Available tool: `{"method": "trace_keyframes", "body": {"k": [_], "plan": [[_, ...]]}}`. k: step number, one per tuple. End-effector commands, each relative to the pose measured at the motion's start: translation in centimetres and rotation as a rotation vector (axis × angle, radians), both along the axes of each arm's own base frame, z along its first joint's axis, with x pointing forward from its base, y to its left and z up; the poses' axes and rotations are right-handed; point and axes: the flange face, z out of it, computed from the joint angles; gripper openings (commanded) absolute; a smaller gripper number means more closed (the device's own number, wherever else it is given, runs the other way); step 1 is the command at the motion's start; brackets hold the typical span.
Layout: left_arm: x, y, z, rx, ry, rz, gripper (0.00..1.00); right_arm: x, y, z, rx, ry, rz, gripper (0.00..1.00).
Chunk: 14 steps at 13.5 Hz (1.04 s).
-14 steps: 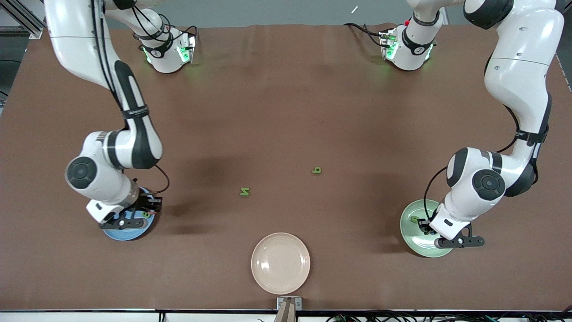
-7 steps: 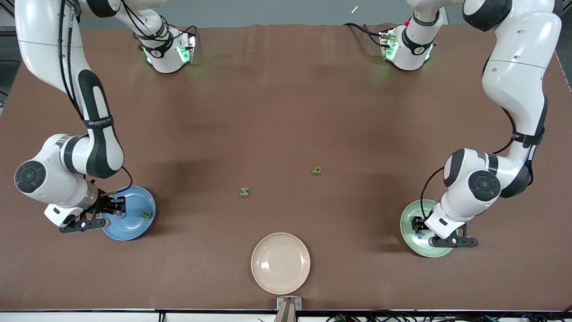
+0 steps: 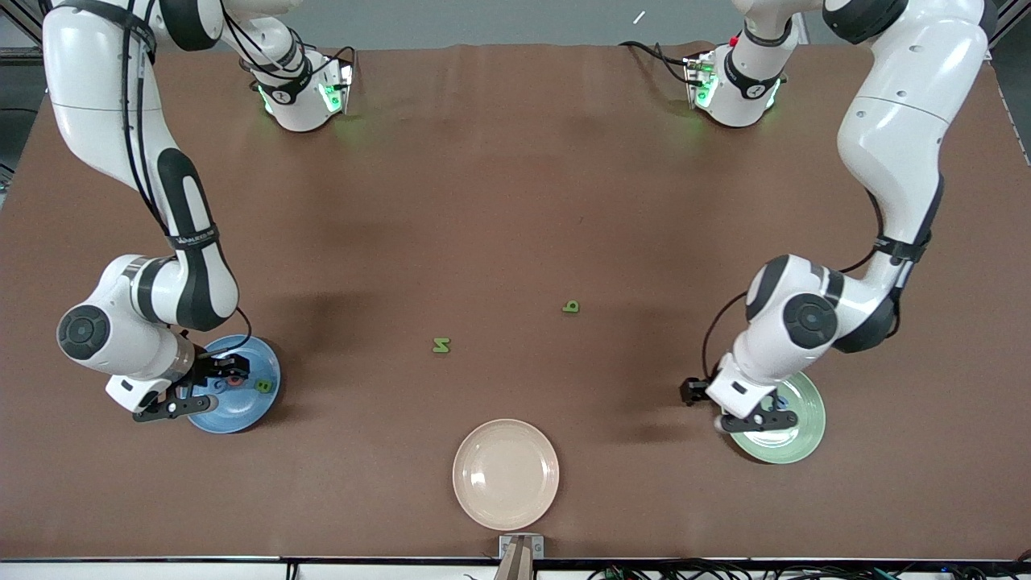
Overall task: Sort uppercase to blue plate, lowercase to green plate
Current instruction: 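Place the x on the green plate while the right gripper places pink a, then reach the green b with the left gripper while the right gripper reaches green Z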
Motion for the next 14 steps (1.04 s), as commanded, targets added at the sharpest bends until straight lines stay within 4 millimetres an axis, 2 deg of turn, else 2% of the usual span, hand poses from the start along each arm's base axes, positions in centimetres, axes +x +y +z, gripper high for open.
{"method": "trace_keyframes", "body": {"k": [1,4,7,8,11,14], "plan": [[-2.5,-5.3,1.0,0.01,0.022,0.06,0.74,0.7,2.9,1.5,0.023,-0.026,0.027,0.92],[-5.0,-10.7,0.9,-0.009,0.04,0.133,0.69,0.8,5.4,2.2,0.051,-0.035,0.01,0.93],[-7.9,-14.4,-0.2,0.047,0.099,0.075,0.64,0.6,9.2,2.4,0.059,-0.035,-0.024,0.95],[-8.8,-15.6,-0.5,0.059,0.111,0.049,0.63,0.6,10.5,3.1,0.064,-0.043,-0.043,0.95],[-11.1,-18.8,-1.9,0.078,0.125,-0.029,0.62,-0.5,14.7,3.5,0.07,0.001,-0.124,0.96],[-12.0,-20.0,-3.1,0.084,0.135,-0.141,0.62,-1.6,19.7,3.1,0.066,0.005,-0.19,0.96]]}}
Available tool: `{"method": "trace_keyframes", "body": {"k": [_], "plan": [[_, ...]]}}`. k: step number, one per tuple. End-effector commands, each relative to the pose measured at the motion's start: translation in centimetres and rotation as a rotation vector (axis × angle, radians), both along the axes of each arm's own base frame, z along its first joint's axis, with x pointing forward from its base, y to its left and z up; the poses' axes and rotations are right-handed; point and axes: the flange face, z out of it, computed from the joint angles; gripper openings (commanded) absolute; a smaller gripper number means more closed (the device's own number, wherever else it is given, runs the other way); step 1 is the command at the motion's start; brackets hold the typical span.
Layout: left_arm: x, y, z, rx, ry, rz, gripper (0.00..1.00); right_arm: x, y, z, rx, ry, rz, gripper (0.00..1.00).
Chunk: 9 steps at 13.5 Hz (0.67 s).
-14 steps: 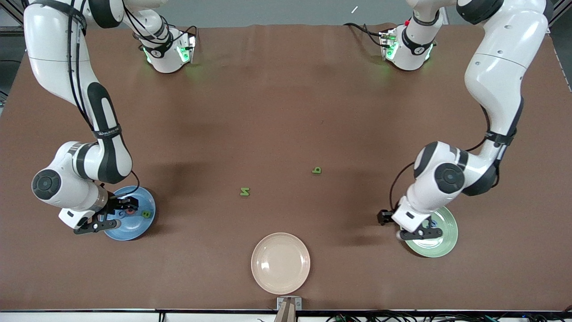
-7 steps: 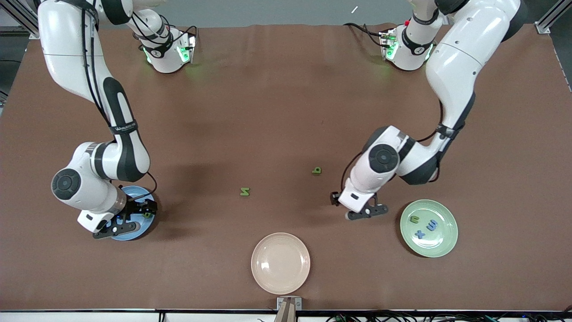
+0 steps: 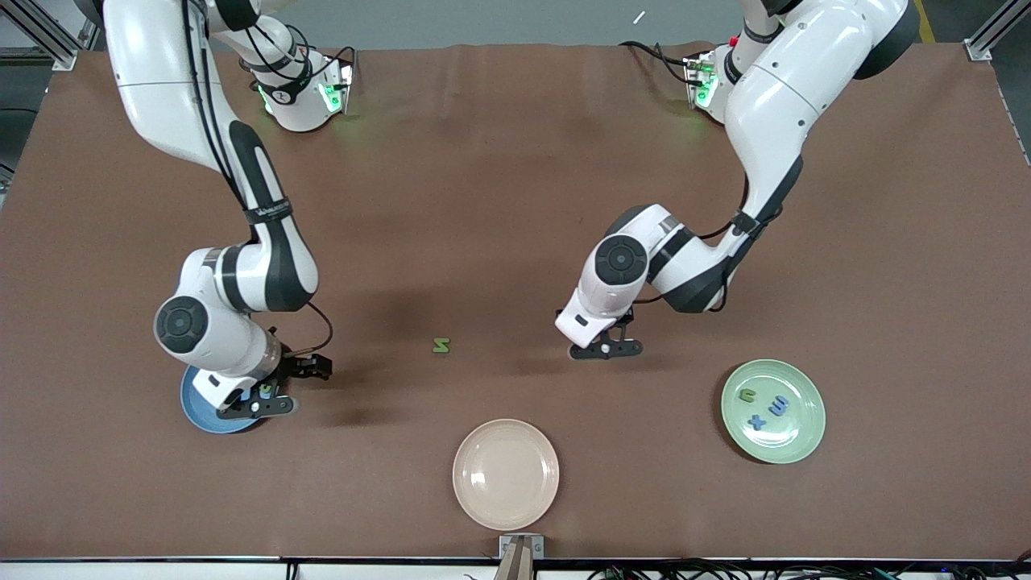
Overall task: Sort uppercase to blue plate, lowercase to green plate
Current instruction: 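Reach the green b with the left gripper while the right gripper reaches green Z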
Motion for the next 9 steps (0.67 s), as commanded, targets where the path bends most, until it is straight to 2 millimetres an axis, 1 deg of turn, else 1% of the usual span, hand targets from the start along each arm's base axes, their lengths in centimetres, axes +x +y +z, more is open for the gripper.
{"method": "trace_keyframes", "body": {"k": [1,2,4,5,6,7,9], "plan": [[-0.4,-0.4,-0.7,0.018,0.0,-0.075,0.62,-1.6,4.3,0.2,0.009,0.013,-0.08,0.96],[-1.0,-1.1,-0.9,0.017,0.005,-0.08,0.61,-2.2,6.1,0.0,0.008,0.017,-0.115,0.96],[-1.3,-1.4,-1.8,0.017,0.018,-0.077,0.6,-3.2,9.9,0.0,0.012,0.0,-0.147,0.96],[-1.5,-1.6,-2.1,0.017,0.018,-0.082,0.59,-3.5,11.4,-0.2,0.019,-0.022,-0.163,0.96],[-1.8,-1.8,-2.6,0.02,0.024,-0.088,0.58,-3.9,13.0,-1.0,0.021,-0.039,-0.179,0.96],[-2.0,-2.1,-2.7,0.02,0.025,-0.092,0.57,-4.6,14.7,-1.7,0.024,-0.051,-0.187,0.96],[-2.2,-2.2,-2.8,0.02,0.028,-0.092,0.57,-5.6,16.8,-3.0,0.02,-0.055,-0.19,0.96]]}}
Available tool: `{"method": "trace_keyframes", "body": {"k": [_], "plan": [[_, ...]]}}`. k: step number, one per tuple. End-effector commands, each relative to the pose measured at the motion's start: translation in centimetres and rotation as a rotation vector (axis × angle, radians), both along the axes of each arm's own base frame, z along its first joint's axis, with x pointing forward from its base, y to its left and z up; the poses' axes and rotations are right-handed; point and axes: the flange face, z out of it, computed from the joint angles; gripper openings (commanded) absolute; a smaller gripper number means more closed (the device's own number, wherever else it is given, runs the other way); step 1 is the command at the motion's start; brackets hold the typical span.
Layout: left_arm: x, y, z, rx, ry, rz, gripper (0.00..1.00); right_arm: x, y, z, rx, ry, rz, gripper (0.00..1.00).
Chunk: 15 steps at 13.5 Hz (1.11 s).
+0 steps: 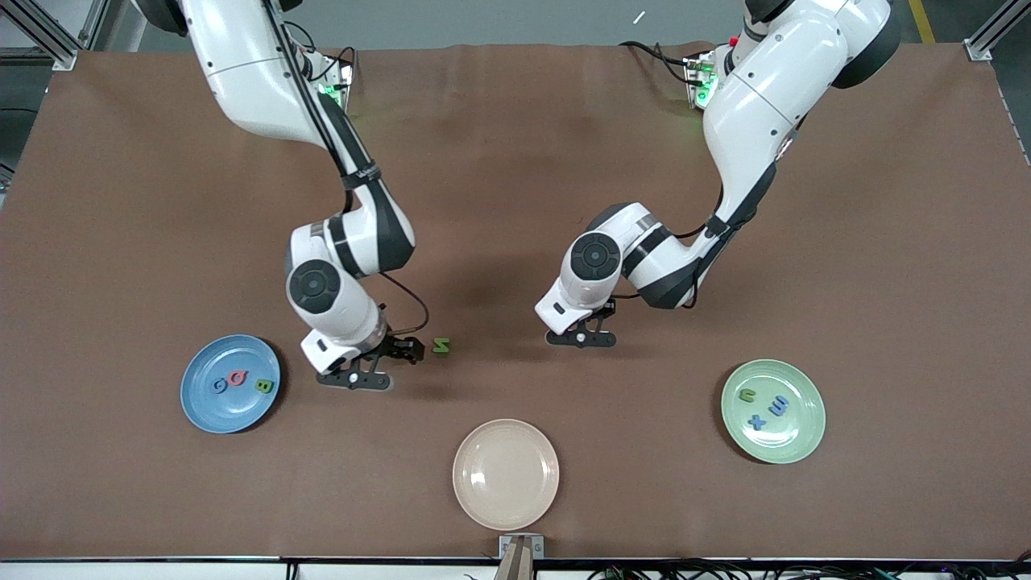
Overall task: Sort uppercase to blue plate, lowercase to green plate
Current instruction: 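Reach the green b with the left gripper while the right gripper reaches green Z, then grasp the green b with the left gripper while the right gripper grasps Z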
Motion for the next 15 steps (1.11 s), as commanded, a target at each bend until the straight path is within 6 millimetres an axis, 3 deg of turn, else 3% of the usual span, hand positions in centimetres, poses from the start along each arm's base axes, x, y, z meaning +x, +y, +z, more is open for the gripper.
{"method": "trace_keyframes", "body": {"k": [1,6,9,12,15], "plan": [[-0.1,-0.3,0.0,0.008,-0.012,-0.012,0.56,-1.3,2.1,-2.1,-0.002,-0.012,-0.028,0.96],[-1.1,-0.7,-0.9,0.016,0.009,-0.021,0.54,-3.6,5.5,-4.9,-0.015,-0.006,-0.035,0.93],[-1.3,-0.6,-1.5,0.021,0.016,-0.007,0.53,-3.8,5.8,-5.3,-0.015,-0.012,-0.031,0.82],[-1.3,-0.6,-1.7,0.022,0.019,-0.004,0.43,-3.8,5.7,-5.4,-0.016,-0.009,-0.034,0.53],[-1.3,-0.4,-1.6,0.03,0.02,0.028,0.19,-3.9,5.8,-5.5,-0.016,-0.007,-0.048,0.23]]}}
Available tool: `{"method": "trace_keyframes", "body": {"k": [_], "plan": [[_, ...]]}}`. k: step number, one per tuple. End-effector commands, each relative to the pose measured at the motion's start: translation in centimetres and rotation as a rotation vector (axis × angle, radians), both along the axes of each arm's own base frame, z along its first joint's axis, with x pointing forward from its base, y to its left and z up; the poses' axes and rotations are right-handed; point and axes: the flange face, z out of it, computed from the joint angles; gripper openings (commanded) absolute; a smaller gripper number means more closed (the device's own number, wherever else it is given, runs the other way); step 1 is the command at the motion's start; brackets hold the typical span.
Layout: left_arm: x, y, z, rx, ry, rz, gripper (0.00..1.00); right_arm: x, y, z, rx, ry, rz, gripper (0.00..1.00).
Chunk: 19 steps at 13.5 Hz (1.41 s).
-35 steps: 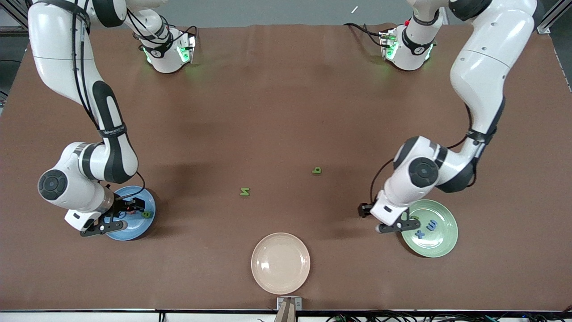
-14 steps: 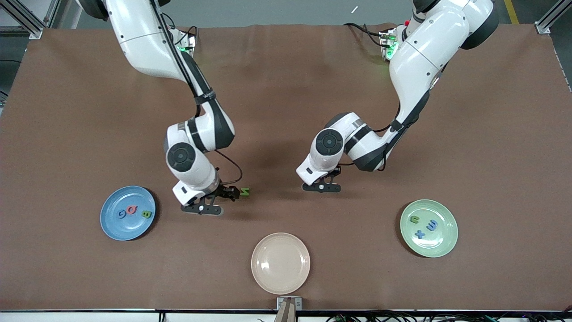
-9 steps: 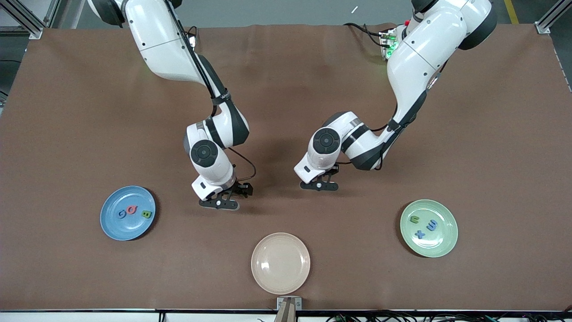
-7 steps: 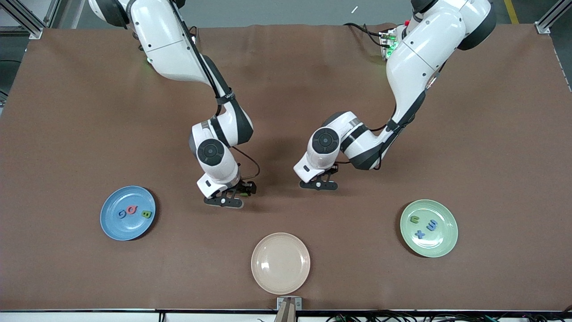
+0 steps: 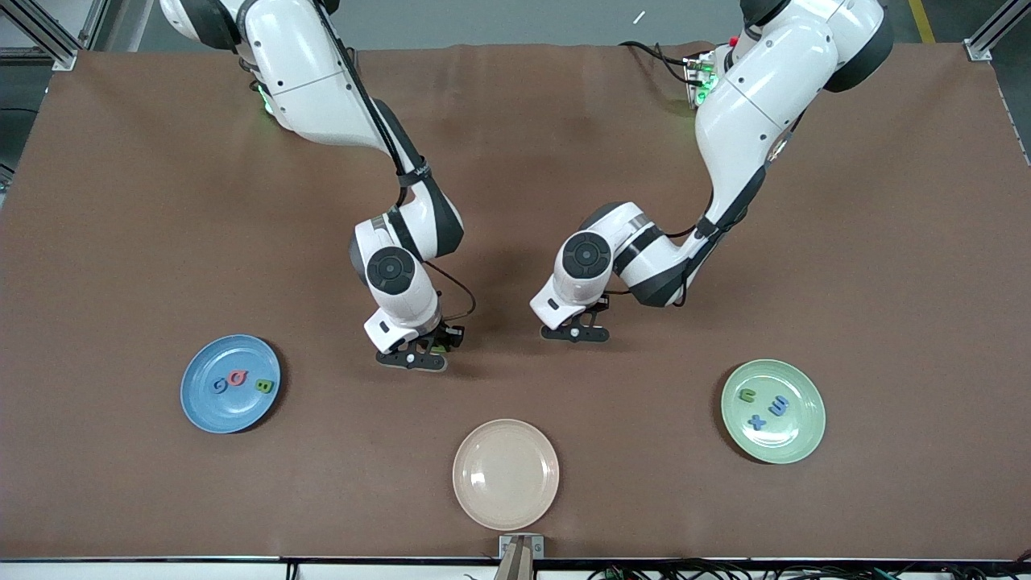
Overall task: Sort uppercase to blue plate, lowercase to green plate
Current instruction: 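Grasp the green b with the left gripper while the right gripper grasps Z, then place the b on the green plate while the right gripper places Z on blue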
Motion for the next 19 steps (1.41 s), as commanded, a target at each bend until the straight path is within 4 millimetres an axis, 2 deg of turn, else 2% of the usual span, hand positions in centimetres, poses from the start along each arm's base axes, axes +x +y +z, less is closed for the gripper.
{"method": "trace_keyframes", "body": {"k": [1,2,4,6,8,9,10,12,14,16,19], "plan": [[0.0,0.1,0.1,0.016,-0.007,0.023,0.12,-0.3,-0.2,-0.1,0.004,0.001,-0.027,0.14],[0.3,0.3,0.5,0.013,-0.014,0.027,0.07,-0.3,-0.2,0.0,0.006,0.0,-0.028,0.08],[1.6,1.4,1.4,0.014,-0.034,0.041,0.05,0.3,-0.7,0.5,0.007,-0.003,-0.029,0.04],[3.8,3.1,3.3,0.001,-0.068,0.074,0.05,2.7,-3.9,2.3,-0.004,-0.006,-0.037,0.04],[6.8,5.3,5.4,-0.018,-0.108,0.117,0.05,6.2,-8.6,4.6,-0.014,0.018,0.017,0.04],[8.3,6.7,6.3,-0.027,-0.128,0.125,0.04,8.0,-11.7,5.8,-0.016,0.028,0.045,0.04],[9.7,8.2,7.0,-0.033,-0.142,0.123,0.03,9.1,-14.5,6.3,-0.019,0.035,0.08,0.04],[12.3,12.6,7.9,-0.034,-0.162,0.112,0.03,10.7,-20.4,6.6,-0.026,0.036,0.164,0.04],[14.3,17.4,8.6,-0.028,-0.174,0.077,0.03,11.3,-25.6,7.3,-0.026,0.052,0.232,0.04],[15.7,21.4,8.6,-0.017,-0.179,0.046,0.03,11.5,-30.5,7.0,-0.024,0.08,0.274,0.05],[17.3,27.9,8.3,0.079,-0.217,-0.01,0.03,10.9,-35.6,6.3,-0.006,0.135,0.32,0.06]]}}
